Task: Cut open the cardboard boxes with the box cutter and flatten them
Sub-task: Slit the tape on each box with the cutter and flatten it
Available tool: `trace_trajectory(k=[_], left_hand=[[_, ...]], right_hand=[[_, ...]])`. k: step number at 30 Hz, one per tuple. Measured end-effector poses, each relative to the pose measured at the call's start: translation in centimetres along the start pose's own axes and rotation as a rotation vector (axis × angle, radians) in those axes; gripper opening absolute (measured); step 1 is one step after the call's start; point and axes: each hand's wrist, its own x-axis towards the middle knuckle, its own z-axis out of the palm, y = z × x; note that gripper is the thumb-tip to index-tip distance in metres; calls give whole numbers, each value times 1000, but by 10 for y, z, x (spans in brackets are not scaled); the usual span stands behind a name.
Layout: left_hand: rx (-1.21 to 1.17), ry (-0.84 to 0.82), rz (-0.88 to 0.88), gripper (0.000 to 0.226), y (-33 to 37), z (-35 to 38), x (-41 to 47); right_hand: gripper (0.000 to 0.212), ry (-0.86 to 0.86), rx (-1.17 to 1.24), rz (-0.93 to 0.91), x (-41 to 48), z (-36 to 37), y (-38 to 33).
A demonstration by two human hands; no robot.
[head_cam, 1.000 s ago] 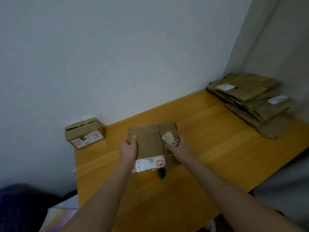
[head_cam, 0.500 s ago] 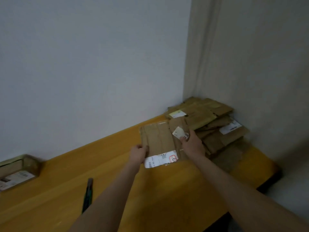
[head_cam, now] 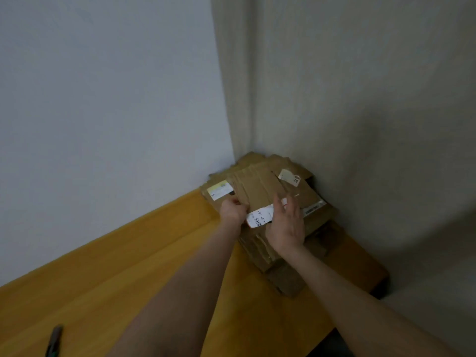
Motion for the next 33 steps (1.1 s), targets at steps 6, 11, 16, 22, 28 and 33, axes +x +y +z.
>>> trace_trajectory(k=[6, 11, 16, 22, 28, 33], left_hand=[[-21, -179, 51, 53, 6, 39, 9], [252, -109, 174, 62, -2, 8, -4], [541, 26, 241, 53, -17, -41, -17], [756, 51, 307, 54, -23, -57, -12], [1071, 15, 381, 74, -5, -29, 1], [1148, 15, 345, 76, -1, -28, 6]], right_hand=[[95, -146, -24, 21, 30, 5, 23], [95, -202, -45, 0, 35, 14, 19], [105, -200, -136, -19, 32, 20, 4], [98, -145, -352, -167, 47, 20, 6], [62, -51, -386, -385, 72, 3, -17], [69, -182, -459, -284, 89, 9, -32]])
